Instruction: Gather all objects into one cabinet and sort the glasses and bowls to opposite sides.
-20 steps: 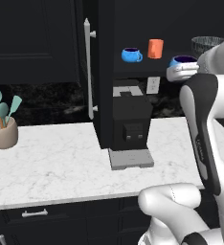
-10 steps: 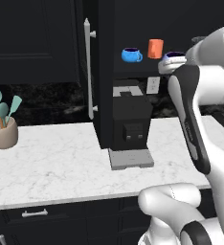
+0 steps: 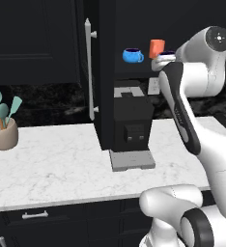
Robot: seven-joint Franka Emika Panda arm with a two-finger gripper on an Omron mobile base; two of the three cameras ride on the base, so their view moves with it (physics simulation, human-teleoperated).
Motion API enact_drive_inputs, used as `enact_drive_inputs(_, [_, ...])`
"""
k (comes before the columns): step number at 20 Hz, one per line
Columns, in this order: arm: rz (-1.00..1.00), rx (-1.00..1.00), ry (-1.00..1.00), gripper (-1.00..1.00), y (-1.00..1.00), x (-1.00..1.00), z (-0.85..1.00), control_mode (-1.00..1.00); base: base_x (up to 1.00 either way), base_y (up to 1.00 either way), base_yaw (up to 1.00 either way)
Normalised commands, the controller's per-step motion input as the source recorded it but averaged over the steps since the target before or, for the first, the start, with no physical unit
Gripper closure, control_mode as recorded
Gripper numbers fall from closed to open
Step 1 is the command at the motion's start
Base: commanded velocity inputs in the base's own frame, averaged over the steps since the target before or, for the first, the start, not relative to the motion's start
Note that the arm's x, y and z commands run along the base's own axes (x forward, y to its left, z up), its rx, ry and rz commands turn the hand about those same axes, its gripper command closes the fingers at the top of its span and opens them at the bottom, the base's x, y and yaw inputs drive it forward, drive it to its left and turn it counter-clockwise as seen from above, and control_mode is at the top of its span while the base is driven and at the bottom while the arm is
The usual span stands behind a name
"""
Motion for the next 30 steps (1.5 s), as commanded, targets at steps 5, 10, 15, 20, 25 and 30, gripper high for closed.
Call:
enact_drive_inputs(5, [0.00,0.00,0.00,1.00,-0.01,0.59,-0.09,-1.00,0.00,0.00,0.00])
enact_drive_inputs(10, [0.00,0.00,0.00,1.00,0.00,0.54,-0.02,-1.00,0.00,0.00,0.00])
enact_drive_inputs(15, [0.00,0.00,0.00,1.00,0.00,0.42,-0.05,-1.00,0.00,0.00,0.00])
enact_drive_inputs(20, [0.01,0.00,0.00,1.00,-0.02,0.41,-0.15,-1.00,0.00,0.00,0.00])
enact_drive_inputs(25, [0.01,0.00,0.00,1.00,-0.03,0.37,-0.24,-1.00,0.00,0.00,0.00])
enact_drive_inputs(30, [0.01,0.00,0.00,1.00,-0.01,0.34,-0.22,-1.00,0.00,0.00,0.00])
